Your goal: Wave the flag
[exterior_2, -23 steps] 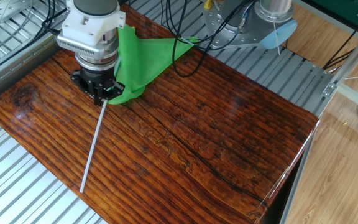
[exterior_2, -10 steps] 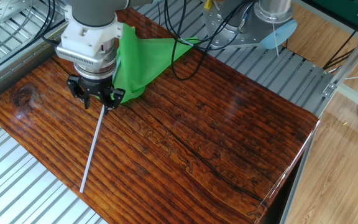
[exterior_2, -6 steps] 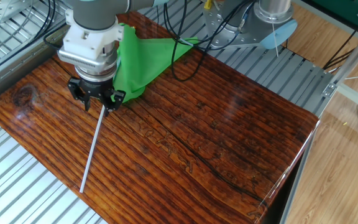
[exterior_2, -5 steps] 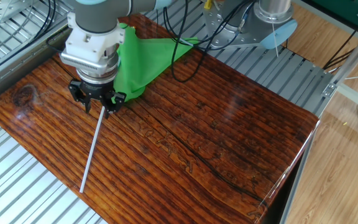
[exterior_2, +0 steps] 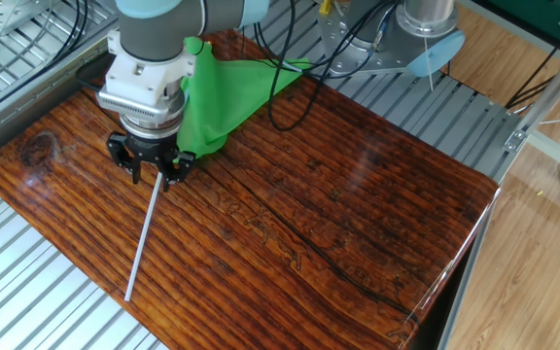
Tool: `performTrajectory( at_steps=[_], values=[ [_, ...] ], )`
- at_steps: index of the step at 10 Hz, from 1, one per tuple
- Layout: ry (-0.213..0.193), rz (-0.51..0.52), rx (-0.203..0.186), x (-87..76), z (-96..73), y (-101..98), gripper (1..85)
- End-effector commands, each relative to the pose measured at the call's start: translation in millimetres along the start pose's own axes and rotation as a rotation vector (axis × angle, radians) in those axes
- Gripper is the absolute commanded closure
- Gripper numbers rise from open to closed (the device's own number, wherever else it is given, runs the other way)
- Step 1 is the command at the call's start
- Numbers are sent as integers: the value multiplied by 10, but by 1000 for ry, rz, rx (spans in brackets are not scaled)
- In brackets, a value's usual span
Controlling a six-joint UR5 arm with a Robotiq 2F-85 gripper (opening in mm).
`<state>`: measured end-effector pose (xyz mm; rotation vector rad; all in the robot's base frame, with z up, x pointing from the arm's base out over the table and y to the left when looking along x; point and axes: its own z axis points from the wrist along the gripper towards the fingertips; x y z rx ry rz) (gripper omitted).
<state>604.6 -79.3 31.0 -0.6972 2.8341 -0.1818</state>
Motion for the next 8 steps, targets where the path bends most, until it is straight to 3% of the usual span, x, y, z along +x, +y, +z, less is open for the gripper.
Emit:
performTrajectory(
  at_steps=[1, 8],
  values=[
    [-15, 6, -5, -34, 51, -10, 357],
    [-31, 5, -6, -4, 164, -58, 407]
  ],
)
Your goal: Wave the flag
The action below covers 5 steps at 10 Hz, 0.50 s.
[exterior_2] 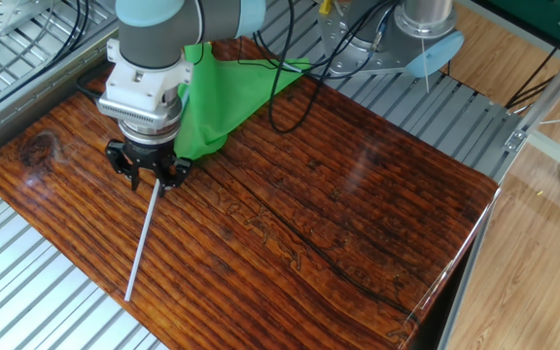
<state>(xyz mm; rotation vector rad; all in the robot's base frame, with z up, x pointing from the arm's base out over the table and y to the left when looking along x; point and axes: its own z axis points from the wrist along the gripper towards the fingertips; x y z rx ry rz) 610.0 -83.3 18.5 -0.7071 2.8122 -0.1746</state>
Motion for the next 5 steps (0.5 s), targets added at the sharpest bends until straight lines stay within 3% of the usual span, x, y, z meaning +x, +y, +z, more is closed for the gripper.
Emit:
performTrajectory(
  at_steps=[1, 5],
  values=[
    [-12, 15, -5, 1, 38, -23, 420],
    [-23, 16, -10, -3, 77, -26, 430]
  ],
)
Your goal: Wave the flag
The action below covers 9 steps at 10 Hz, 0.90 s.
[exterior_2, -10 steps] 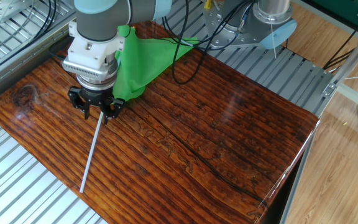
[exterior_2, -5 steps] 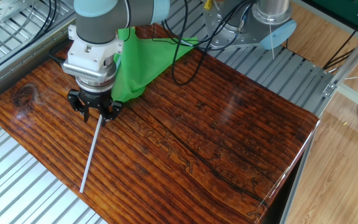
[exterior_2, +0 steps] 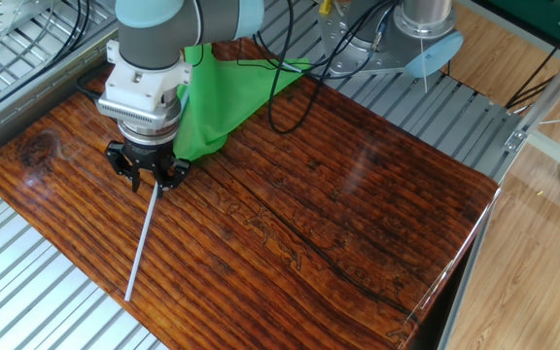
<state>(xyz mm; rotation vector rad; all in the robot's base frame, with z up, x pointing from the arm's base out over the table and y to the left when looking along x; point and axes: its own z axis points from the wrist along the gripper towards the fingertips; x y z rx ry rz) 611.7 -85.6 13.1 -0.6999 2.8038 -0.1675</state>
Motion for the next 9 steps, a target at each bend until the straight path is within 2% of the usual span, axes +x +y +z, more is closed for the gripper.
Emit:
performTrajectory(
  at_steps=[1, 4, 9],
  values=[
    [-15, 13, -12, -9, 33, -1, 430],
    [-23, 23, -34, -5, 54, 52, 437],
    [-27, 28, -36, -5, 64, 60, 477]
  ],
)
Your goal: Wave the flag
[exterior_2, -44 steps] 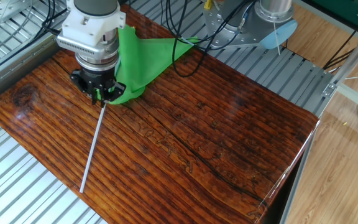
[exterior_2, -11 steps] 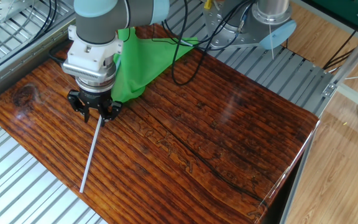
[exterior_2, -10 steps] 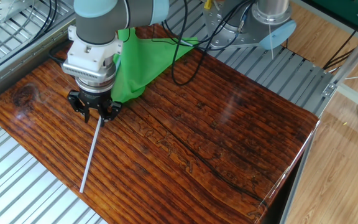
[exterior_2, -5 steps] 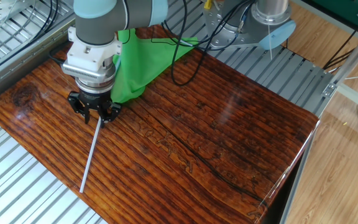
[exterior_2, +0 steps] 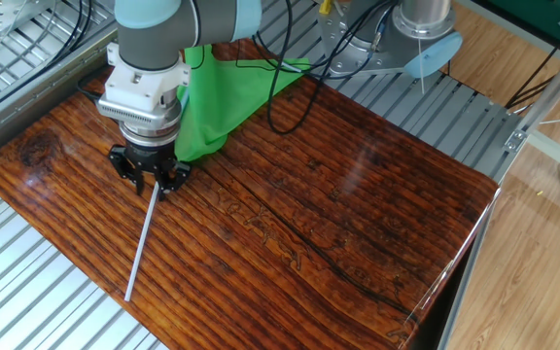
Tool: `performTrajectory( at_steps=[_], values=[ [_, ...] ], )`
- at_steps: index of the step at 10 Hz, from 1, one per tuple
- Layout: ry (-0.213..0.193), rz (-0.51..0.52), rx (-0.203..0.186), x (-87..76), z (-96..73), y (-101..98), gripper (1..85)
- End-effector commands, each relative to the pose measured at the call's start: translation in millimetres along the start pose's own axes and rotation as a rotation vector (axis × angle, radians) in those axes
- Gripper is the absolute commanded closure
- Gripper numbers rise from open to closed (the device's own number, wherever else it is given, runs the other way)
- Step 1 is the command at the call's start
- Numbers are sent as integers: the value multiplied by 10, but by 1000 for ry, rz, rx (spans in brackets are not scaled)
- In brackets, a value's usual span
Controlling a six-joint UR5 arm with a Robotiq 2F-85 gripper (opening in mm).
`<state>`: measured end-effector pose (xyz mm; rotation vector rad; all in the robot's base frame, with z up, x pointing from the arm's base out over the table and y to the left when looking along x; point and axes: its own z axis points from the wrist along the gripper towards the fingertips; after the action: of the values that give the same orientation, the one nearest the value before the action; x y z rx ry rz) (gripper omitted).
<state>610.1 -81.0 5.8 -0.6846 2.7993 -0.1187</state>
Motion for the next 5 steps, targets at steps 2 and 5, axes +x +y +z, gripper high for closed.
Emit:
performTrajectory(
  at_steps=[2, 5],
  values=[
    [-13, 14, -4, -21, 8, -9, 503],
    [-19, 19, -2, -37, 13, -17, 543]
  ],
)
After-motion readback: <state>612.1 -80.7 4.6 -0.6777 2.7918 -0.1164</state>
